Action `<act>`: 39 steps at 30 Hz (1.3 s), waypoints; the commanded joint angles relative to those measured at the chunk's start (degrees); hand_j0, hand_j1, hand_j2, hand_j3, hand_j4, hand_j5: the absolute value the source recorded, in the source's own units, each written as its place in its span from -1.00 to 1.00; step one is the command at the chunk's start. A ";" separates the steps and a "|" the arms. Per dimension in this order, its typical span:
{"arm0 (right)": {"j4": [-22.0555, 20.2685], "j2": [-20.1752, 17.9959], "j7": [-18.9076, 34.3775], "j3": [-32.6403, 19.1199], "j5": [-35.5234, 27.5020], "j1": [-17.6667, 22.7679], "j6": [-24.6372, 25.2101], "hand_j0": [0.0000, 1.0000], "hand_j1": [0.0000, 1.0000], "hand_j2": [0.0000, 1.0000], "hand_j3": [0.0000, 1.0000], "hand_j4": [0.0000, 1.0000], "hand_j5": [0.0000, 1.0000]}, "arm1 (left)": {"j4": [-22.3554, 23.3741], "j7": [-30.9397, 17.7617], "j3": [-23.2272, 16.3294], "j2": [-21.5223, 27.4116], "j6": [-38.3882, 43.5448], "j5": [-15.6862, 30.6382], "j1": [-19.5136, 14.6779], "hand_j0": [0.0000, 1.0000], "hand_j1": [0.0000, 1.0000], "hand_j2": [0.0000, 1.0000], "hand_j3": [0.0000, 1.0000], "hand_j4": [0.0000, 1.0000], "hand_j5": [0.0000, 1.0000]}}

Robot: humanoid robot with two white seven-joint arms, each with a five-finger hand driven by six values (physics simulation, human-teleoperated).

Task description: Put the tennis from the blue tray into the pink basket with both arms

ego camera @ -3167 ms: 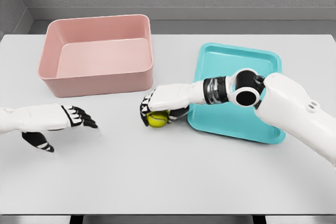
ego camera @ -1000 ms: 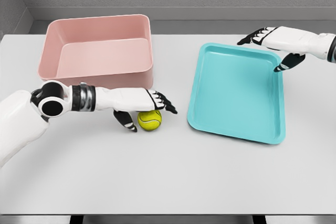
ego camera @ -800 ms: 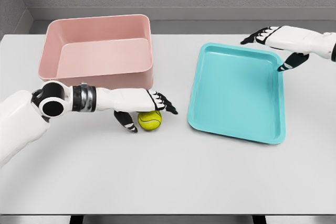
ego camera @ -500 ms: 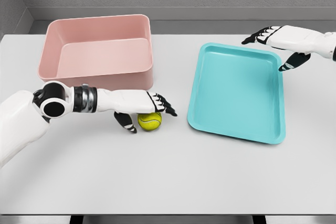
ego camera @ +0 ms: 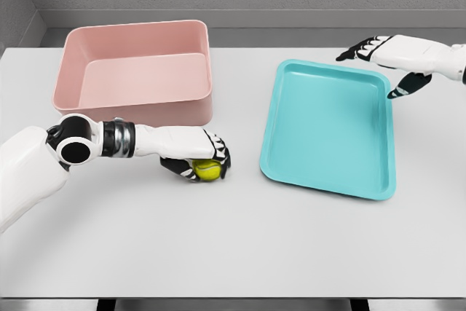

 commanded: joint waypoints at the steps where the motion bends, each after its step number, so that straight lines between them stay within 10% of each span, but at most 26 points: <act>1: 0.07 -0.05 -0.02 -0.32 -0.33 -0.09 0.14 1.00 1.00 1.00 1.00 1.00 1.00 | 0.04 0.08 0.02 0.01 0.08 0.23 0.00 -0.23 -0.23 -0.23 -0.23 -0.23 -0.23; 10: 0.42 -0.14 -0.02 -0.32 -0.33 -0.09 0.14 1.00 1.00 1.00 1.00 1.00 1.00 | -6.29 0.08 0.99 3.70 0.08 4.18 -0.09 -0.26 -0.26 -0.26 -0.26 -0.26 -0.26; 25: 0.42 -0.05 -0.02 -0.76 -0.33 0.00 0.14 1.00 1.00 1.00 1.00 1.00 1.00 | -4.80 0.08 0.82 8.36 0.08 11.39 -11.16 -0.32 -0.32 -0.32 -0.32 -0.32 -0.32; 39: 0.42 0.04 -0.02 -0.85 -0.33 0.00 0.14 1.00 1.00 1.00 1.00 1.00 1.00 | 16.73 0.08 0.64 4.32 0.08 11.65 -18.28 -0.32 -0.32 -0.32 -0.32 -0.32 -0.32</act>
